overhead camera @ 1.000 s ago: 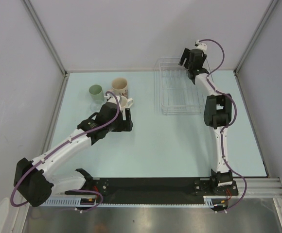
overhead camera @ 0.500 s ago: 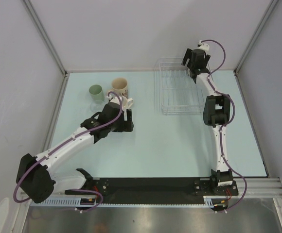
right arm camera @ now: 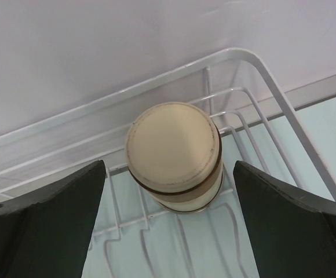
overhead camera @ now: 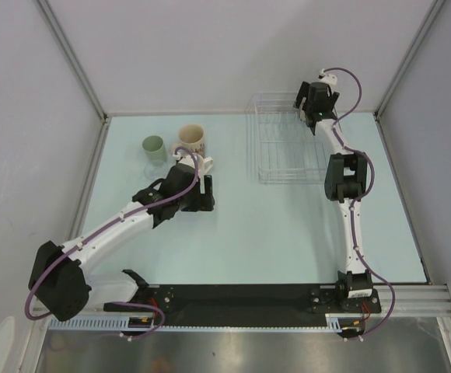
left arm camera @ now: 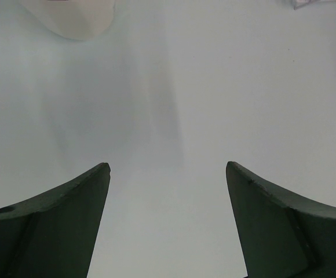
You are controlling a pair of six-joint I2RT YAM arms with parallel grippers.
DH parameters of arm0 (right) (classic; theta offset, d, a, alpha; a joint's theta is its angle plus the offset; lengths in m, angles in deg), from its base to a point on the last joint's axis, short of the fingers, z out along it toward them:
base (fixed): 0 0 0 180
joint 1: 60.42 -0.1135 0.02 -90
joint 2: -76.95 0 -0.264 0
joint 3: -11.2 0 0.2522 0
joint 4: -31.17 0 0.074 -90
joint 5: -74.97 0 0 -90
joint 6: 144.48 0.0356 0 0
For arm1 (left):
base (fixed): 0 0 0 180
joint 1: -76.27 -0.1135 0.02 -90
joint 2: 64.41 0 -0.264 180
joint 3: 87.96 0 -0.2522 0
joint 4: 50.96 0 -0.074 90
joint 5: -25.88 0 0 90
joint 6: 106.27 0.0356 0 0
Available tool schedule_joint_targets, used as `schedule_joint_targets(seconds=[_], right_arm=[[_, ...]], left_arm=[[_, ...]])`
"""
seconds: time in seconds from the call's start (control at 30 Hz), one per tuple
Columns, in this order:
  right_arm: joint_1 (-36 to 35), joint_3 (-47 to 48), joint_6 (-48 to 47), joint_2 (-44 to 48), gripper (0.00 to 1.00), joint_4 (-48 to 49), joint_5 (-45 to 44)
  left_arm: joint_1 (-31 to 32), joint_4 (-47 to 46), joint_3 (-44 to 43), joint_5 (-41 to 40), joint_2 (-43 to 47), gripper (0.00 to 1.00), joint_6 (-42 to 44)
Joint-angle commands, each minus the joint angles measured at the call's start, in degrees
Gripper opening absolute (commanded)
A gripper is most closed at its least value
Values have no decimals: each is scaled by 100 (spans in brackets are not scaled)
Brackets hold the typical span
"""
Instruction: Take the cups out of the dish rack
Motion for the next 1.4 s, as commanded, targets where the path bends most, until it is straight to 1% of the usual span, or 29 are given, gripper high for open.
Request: schedule_joint_targets(seconds=[0.0, 0.27, 0.37, 0.4, 0.5, 0.67, 0.7, 0.77, 0.8, 0.87, 0.9, 0.97, 1.0, 1.03, 1.07, 1.37], right_arm=[[77, 314, -58, -172, 99, 73, -109], [95, 402, -49, -321, 98, 108, -48], [104, 402, -32, -330, 96, 170, -39], [95, 402, -40, -339, 94, 187, -39], [104, 402, -40, -348, 84, 205, -39], [104, 367, -58, -339, 70, 231, -39], [104, 358, -58, -339, 62, 231, -48], [104, 305, -49, -304, 50, 240, -39], [95, 235, -49, -286, 40, 266, -56], [95, 156, -40, -234, 32, 310, -83], [95, 121, -49, -233, 26, 319, -83], [95, 112, -67, -233, 17, 310, -92], [95, 112, -58, -225, 8, 302, -100], [95, 112, -49, -224, 2, 302, -118], [104, 103, -32, -224, 0, 302, -127], [42, -459, -14, 188, 0, 451, -276]], left_arm=[[53, -205, 1, 12, -47, 86, 54], [53, -240, -34, 73, -196, 86, 71], [53, -249, -87, 47, -240, 86, 98], [53, -249, -104, 47, -249, 86, 115], [62, -266, -122, 55, -293, 86, 124], [53, -292, -131, 82, -328, 86, 133], [53, -301, -131, 82, -337, 86, 133], [62, -319, -122, 82, -337, 86, 151], [54, -310, -122, 91, -337, 86, 159], [53, -310, -122, 82, -328, 86, 168], [53, -310, -122, 73, -328, 86, 168], [62, -310, -113, 82, -311, 86, 177], [62, -327, -113, 73, -302, 86, 186], [54, -319, -96, 64, -310, 86, 177], [53, -319, -87, 64, -311, 86, 177], [53, -336, -34, 99, -249, 86, 159]])
